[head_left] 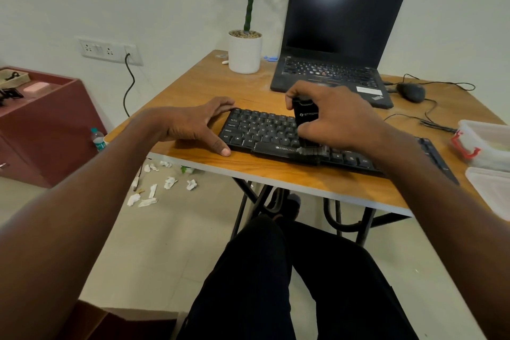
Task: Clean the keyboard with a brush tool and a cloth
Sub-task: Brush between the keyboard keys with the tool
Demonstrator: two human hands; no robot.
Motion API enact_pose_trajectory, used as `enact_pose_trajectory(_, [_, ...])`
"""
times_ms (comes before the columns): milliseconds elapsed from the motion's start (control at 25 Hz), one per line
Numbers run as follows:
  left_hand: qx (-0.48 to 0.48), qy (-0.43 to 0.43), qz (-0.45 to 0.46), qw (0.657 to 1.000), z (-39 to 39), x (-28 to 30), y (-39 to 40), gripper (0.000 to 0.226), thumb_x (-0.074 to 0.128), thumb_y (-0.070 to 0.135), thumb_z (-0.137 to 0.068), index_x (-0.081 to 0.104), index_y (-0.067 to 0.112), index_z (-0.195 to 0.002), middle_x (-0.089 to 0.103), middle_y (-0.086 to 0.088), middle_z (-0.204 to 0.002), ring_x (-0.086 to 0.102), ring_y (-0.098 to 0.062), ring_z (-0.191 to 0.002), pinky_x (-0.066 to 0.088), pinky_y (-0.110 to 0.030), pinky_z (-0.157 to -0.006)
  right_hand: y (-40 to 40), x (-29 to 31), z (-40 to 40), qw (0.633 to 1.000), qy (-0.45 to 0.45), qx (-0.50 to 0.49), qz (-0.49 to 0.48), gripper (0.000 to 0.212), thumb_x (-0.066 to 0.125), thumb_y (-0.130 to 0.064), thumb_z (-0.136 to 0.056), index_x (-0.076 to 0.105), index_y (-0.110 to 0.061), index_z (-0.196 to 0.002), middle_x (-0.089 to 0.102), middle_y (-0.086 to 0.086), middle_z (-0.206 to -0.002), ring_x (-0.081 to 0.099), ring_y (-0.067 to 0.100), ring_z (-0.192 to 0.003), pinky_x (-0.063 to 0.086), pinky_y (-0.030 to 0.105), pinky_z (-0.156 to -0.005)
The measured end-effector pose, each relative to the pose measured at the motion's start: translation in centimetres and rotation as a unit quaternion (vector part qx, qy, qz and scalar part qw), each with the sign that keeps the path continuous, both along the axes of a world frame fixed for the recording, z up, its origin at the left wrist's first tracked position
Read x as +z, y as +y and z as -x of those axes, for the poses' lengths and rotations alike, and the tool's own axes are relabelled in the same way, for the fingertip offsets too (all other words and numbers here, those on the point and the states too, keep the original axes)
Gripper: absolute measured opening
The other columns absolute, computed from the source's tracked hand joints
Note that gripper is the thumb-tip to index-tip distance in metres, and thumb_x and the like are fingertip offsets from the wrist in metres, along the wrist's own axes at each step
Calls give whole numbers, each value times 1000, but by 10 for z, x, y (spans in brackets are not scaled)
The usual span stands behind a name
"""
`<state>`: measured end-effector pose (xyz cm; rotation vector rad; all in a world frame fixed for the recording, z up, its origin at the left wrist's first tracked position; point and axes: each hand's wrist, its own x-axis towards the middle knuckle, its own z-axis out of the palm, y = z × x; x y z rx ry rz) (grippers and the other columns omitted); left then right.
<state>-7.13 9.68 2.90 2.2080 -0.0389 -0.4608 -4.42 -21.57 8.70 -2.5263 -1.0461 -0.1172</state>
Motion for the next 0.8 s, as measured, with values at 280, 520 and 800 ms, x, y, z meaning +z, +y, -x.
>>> enact_pose_trajectory(280, [-8,-2,-16,1000,0,0,0,123,93,23,-73,11,44,-162,31,21,-151,37,-14,-139,39,-17,-94,-11,10,3,997,32,10,73,51,69,-17,-86,46,-50,-118,59,-9,-107,64,18,-95,63,42,-74])
enact_pose_trajectory(520, [-12,11,-46,999,1,7,-3,132,100,36,-66,11,44,-164,27,14,-163,33,-15,-141,38,-20,-96,-15,-2,14,999,11,32,-15,57,70,-13,-90,43,-48,-127,60,-4,-119,68,19,-94,65,41,-70])
enact_pose_trajectory(800, [-66,-68,-116,989,-6,34,-56,136,91,67,-55,6,54,-160,16,1,-174,23,-30,-156,29,-49,-122,-49,-17,-5,983,117,-59,-132,52,70,-12,-94,45,-42,-129,57,-5,-118,71,16,-86,59,20,-57])
